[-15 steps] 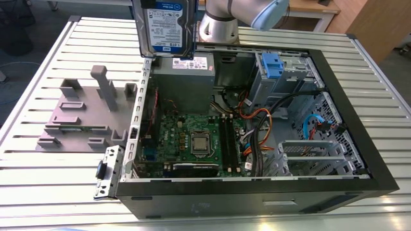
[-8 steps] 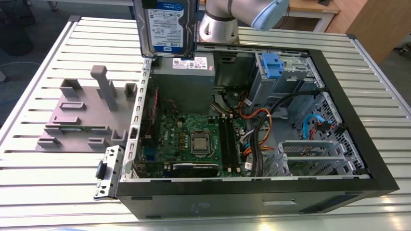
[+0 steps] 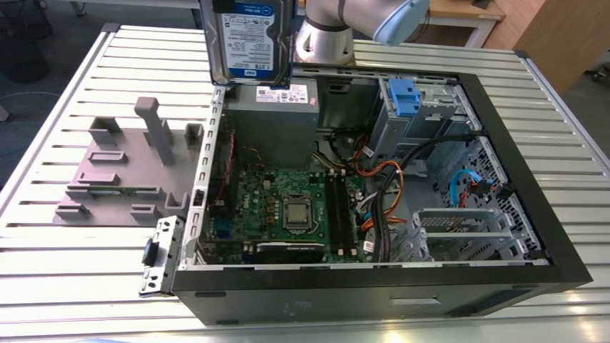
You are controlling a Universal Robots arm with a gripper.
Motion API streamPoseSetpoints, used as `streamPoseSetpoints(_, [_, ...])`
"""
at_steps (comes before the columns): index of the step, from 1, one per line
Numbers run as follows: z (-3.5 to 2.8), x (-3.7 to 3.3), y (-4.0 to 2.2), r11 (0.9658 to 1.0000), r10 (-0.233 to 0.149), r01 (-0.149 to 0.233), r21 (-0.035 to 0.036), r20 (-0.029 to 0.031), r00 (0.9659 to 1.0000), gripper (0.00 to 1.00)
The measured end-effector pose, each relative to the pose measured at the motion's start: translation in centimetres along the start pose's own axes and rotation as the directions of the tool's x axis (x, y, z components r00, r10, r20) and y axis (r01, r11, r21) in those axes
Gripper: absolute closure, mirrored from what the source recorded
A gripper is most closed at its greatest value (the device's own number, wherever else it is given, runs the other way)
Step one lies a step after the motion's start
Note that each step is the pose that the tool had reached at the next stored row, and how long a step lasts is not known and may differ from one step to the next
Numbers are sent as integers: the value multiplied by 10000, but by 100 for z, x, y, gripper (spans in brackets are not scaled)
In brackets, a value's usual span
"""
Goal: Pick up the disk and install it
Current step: 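Pick up the disk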
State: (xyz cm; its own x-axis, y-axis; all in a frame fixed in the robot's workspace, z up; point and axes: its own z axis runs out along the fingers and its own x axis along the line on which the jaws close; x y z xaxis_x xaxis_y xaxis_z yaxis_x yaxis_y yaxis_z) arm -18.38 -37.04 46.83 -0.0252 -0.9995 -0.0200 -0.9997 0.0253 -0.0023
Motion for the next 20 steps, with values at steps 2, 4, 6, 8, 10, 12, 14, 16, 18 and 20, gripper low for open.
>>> streamPoseSetpoints(2, [0,0,-5,10000,0,0,0,-1,10000,63])
streamPoseSetpoints(4, [0,0,-14,10000,-2,2,0,-1,10000,63])
streamPoseSetpoints(6, [0,-1,-23,10000,0,0,0,0,10000,63])
streamPoseSetpoints(8, [0,-1,-35,10000,0,0,0,-1,10000,63])
streamPoseSetpoints(10, [0,-1,-45,10000,0,0,0,0,10000,63])
streamPoseSetpoints(12, [0,-1,-56,10000,0,0,-1,-1,10000,63])
streamPoseSetpoints(14, [0,-2,-67,10000,0,0,0,-1,10000,63])
streamPoseSetpoints(16, [0,-2,-75,10000,-1,1,0,0,10000,63])
streamPoseSetpoints(18, [0,-2,-84,10000,0,0,0,0,10000,63])
streamPoseSetpoints(20, [1,-2,-91,10000,0,0,1,0,10000,63])
